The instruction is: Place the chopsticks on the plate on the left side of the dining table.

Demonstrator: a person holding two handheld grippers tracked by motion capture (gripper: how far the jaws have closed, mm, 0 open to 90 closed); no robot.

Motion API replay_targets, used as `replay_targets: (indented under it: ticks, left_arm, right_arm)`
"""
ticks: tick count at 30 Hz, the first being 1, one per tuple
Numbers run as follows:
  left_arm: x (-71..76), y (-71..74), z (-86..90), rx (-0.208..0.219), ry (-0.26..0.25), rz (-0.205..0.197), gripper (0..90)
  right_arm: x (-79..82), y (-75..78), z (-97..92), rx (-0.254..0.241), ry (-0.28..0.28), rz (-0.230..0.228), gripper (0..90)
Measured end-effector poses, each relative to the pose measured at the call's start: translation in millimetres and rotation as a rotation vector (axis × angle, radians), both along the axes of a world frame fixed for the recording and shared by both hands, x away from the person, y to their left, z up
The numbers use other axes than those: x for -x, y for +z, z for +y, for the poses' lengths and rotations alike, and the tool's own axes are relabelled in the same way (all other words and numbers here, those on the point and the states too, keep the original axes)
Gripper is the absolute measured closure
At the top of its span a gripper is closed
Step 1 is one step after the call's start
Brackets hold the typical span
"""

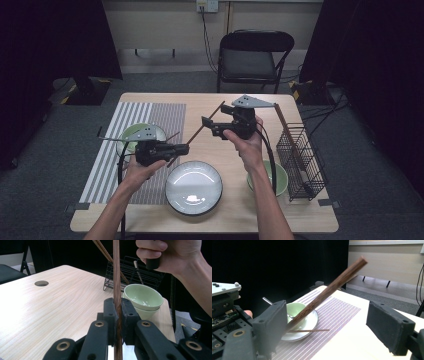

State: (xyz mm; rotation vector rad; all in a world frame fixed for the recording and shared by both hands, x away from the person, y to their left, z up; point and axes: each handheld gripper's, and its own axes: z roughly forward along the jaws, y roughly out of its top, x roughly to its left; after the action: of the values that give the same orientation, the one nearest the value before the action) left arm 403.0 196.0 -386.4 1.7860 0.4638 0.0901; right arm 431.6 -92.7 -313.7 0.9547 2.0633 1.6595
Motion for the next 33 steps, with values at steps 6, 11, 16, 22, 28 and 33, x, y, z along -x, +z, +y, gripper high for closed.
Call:
replay_targets:
  ticks: [6, 11, 16, 22, 28, 33]
  left_arm:
    - [0.2, 0.7, 0.4, 0.0, 0.003, -0.006, 84.4]
    - [0.5, -0.3, -1.7, -0.015, -0.005, -0.006, 84.5]
    - [1.5, -0.8, -4.0, -0.03, -0.025, -0.007, 84.4]
    - [1.7, -0.7, -5.1, -0.031, -0.026, -0.008, 84.5]
    - [1.7, -0.2, -4.2, -0.022, -0.027, -0.01, 84.4]
    - [2.1, 1.0, -3.3, -0.016, -0.022, -0.01, 84.4]
  right_arm:
    - [-0.7, -3.2, -3.3, 0.001, -0.005, 0.006, 16.7]
    - [-0.7, -3.4, -5.8, 0.004, -0.008, 0.007, 16.5]
    - [-0.6, 1.1, -10.8, -0.003, -0.029, -0.011, 17.9]
    - [-0.5, -0.3, -19.8, -0.006, -0.046, -0.002, 17.6]
    - [-0.6, -4.2, -23.2, -0.006, -0.053, 0.005, 17.7]
    - [-1.0, -6.9, -26.3, -0.006, -0.058, 0.008, 17.7]
